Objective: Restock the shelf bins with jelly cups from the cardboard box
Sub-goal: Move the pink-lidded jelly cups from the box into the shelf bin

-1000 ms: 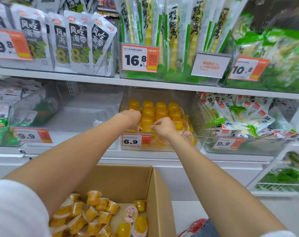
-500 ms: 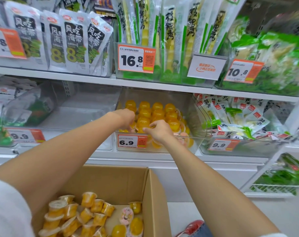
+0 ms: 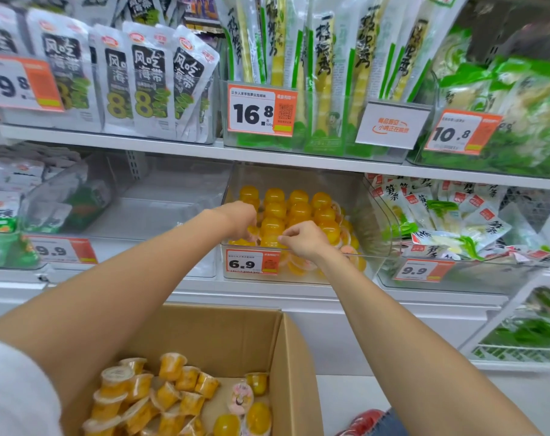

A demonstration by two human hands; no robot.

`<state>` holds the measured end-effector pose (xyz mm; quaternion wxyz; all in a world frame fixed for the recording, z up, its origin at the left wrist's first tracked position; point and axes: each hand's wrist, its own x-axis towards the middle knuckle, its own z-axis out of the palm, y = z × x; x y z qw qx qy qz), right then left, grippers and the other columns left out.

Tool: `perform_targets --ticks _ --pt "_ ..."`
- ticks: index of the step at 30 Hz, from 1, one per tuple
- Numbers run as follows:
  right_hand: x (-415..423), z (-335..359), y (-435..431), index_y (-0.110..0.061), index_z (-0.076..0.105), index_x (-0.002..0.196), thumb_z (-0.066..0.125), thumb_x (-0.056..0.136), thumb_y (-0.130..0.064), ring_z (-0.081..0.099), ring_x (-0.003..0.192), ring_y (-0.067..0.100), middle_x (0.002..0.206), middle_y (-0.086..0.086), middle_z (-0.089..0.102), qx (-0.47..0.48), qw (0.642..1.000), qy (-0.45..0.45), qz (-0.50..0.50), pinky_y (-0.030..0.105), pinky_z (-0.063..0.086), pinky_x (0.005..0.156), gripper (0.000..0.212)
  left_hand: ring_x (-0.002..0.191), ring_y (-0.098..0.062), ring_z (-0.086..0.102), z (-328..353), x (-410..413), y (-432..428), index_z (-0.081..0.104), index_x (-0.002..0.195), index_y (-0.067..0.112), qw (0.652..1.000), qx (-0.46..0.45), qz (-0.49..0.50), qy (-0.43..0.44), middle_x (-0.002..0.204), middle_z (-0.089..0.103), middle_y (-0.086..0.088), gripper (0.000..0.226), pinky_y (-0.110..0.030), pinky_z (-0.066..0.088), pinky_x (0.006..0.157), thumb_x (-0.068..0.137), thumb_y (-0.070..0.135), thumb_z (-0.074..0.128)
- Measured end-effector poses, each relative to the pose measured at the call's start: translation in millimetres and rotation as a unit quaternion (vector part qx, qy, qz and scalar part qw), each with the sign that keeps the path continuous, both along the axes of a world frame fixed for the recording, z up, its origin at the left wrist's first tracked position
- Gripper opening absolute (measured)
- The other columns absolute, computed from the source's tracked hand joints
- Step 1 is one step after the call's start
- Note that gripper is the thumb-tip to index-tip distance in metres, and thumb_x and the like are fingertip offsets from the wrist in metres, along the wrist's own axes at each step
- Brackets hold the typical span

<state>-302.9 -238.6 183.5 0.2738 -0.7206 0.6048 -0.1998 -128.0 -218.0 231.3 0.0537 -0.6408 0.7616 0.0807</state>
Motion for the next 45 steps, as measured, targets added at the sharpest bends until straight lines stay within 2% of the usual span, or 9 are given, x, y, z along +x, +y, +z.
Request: perform_targets --ticks 4,8,16,24,29,30,34,41,45 --pt "4.5 -2.1 10.0 -0.014 0.069 0.116 0.064 0.090 -0.026 0.061 0.110 0.020 0.119 0.002 0.068 -0.045 0.999 -0.026 -0.011 0.033 0.048 0.095 0.029 0.102 -0.027 0.061 -5.5 2.5 17.5 0.068 0.110 0.012 0.994 -0.095 0.007 0.055 0.108 0.066 -0.007 0.030 -0.035 0.050 0.084 0.089 0.033 0.066" --pt "20.3 -7.6 49.1 -0.016 0.071 0.087 0.060 0.079 -0.013 0.061 0.079 0.017 0.083 -0.001 0.068 -0.209 0.970 -0.110 -0.067 0.031 0.049 0.072 0.014 0.080 -0.021 0.062 -21.0 1.8 48.7 0.054 0.074 0.022 0.965 -0.198 0.064 0.158 0.081 0.063 0.001 0.019 -0.031 0.046 0.064 0.087 0.033 0.063" --pt "41.0 -111.5 118.1 -0.016 0.071 0.092 0.057 0.083 -0.011 0.064 0.087 0.020 0.087 0.001 0.070 0.006 0.994 0.047 0.095 0.029 0.048 0.078 0.018 0.087 -0.024 0.064 -136.7 30.7 123.5 0.052 0.062 0.023 0.972 0.014 0.144 0.186 0.082 0.065 -0.002 0.026 -0.034 0.053 0.077 0.084 0.027 0.065" --pt "58.2 -265.4 177.4 0.004 0.061 0.121 0.048 0.094 -0.009 0.046 0.129 0.033 0.136 0.019 0.052 0.282 0.913 0.214 0.204 0.036 0.043 0.102 0.032 0.087 -0.018 0.050 -323.4 74.1 216.5 0.060 0.086 0.018 0.925 0.354 0.097 0.103 0.104 0.060 -0.007 0.012 -0.030 0.043 0.073 0.094 0.024 0.053" --pt "58.2 -327.9 228.8 -0.027 0.048 0.072 0.055 0.090 -0.019 0.057 0.095 0.027 0.082 0.003 0.059 0.385 0.874 0.214 0.206 0.028 0.045 0.067 0.021 0.113 -0.023 0.055 -374.4 77.2 257.5 0.055 0.124 0.013 0.869 0.443 0.170 0.141 0.130 0.051 -0.009 0.054 -0.032 0.047 0.091 0.087 0.052 0.063" --pt "55.6 -338.4 238.5 -0.028 0.055 0.084 0.061 0.087 -0.027 0.058 0.100 0.027 0.096 0.005 0.063 0.394 0.872 0.207 0.202 0.030 0.048 0.076 0.007 0.120 -0.025 0.053 -377.3 75.2 263.7 0.043 0.140 0.014 0.856 0.453 0.196 0.156 0.140 0.045 -0.008 0.078 -0.034 0.048 0.096 0.081 0.059 0.065" --pt "50.6 -369.5 255.8 -0.032 0.025 0.145 0.071 0.072 -0.052 0.057 0.108 0.027 0.119 0.005 0.057 0.362 0.878 0.243 0.198 0.039 0.051 0.087 0.088 0.126 -0.027 0.050 -377.8 70.5 274.0 0.006 0.153 0.028 0.789 0.492 0.284 0.234 0.156 0.025 -0.005 0.109 -0.033 0.057 0.077 0.072 0.057 0.074" --pt "54.8 -379.2 253.5 -0.018 0.022 0.148 0.078 0.063 -0.043 0.057 0.114 0.025 0.124 0.004 0.060 0.340 0.910 0.183 0.151 0.036 0.051 0.092 0.105 0.131 -0.031 0.045 -374.4 67.4 265.3 0.015 0.152 0.021 0.759 0.510 0.307 0.264 0.155 0.025 -0.008 0.107 -0.034 0.058 0.082 0.071 0.033 0.084" --pt "61.5 -361.2 242.7 -0.014 0.040 0.130 0.078 0.066 -0.042 0.051 0.117 0.031 0.124 0.011 0.050 0.309 0.931 0.158 0.113 0.035 0.049 0.092 0.080 0.101 -0.027 0.065 -353.4 73.3 245.9 0.043 0.135 0.004 0.795 0.495 0.282 0.208 0.141 0.047 -0.012 0.080 -0.033 0.058 0.078 0.078 0.049 0.074"
